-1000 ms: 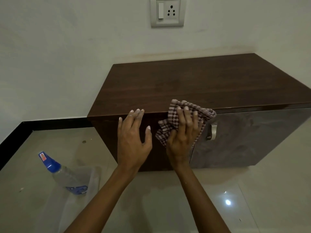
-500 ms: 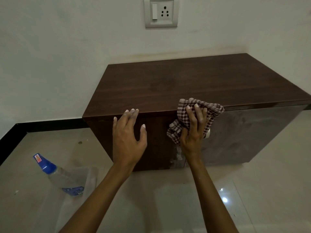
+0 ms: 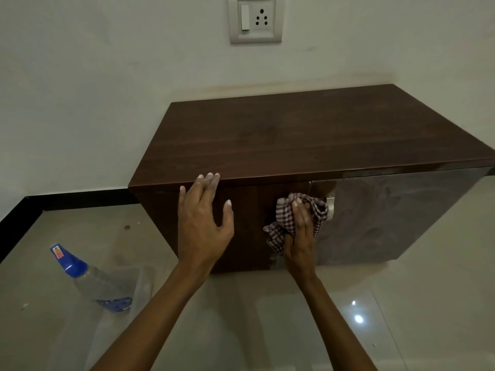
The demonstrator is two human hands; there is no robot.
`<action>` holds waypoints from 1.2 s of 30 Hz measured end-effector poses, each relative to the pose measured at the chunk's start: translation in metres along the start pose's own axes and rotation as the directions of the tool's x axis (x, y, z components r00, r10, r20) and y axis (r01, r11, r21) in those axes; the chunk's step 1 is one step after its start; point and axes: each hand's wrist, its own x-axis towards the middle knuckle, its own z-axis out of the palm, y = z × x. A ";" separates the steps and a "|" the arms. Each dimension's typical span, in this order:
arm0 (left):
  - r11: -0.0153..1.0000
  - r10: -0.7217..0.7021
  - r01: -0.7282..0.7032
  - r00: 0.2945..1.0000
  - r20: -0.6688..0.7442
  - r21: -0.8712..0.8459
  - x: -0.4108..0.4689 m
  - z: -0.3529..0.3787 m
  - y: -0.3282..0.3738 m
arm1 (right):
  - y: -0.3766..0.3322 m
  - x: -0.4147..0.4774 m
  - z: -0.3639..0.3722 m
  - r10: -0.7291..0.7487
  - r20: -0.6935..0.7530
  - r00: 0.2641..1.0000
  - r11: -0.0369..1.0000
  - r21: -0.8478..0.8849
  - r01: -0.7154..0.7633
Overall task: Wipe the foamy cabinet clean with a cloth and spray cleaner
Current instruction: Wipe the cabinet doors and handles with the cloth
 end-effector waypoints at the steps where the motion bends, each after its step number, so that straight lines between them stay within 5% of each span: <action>1: 1.000 0.003 -0.003 1.000 0.002 0.005 0.000 0.000 0.000 | -0.002 0.006 -0.001 -0.035 0.003 0.999 0.999 -0.002 0.035; 5: 1.000 0.006 -0.006 1.000 0.001 0.023 0.001 0.002 0.001 | 0.005 0.012 -0.003 -0.142 0.053 0.988 0.989 -0.030 0.144; 11: 1.000 0.007 -0.007 1.000 -0.004 0.020 0.000 0.002 0.002 | 0.026 -0.026 0.008 -0.013 0.061 0.998 0.998 -0.059 0.017; 16: 0.998 0.025 -0.026 0.999 0.020 0.051 0.000 0.002 0.003 | 0.049 -0.052 0.011 0.013 0.258 0.966 0.975 -0.216 0.044; 20: 0.996 0.056 -0.058 0.998 0.032 0.071 0.000 0.006 0.003 | 0.070 -0.077 0.007 -0.026 0.524 0.851 0.911 -0.339 0.236; 24: 0.992 0.085 -0.087 0.996 0.030 0.086 0.000 0.008 0.004 | 0.087 -0.070 -0.006 -0.240 0.678 0.695 0.790 -0.280 0.546; 31: 0.995 0.067 -0.067 0.998 0.004 0.072 0.003 0.012 0.008 | 0.055 -0.031 0.004 -0.295 0.543 0.786 0.748 -0.380 0.543; 34: 0.995 0.059 -0.059 0.998 0.000 0.080 0.005 0.013 0.010 | 0.065 -0.033 0.006 -0.321 0.586 0.744 0.696 -0.387 0.605; 36: 0.994 0.054 -0.054 0.999 0.002 0.090 0.005 0.013 0.010 | 0.077 -0.031 0.002 -0.343 0.687 0.640 0.629 -0.338 0.700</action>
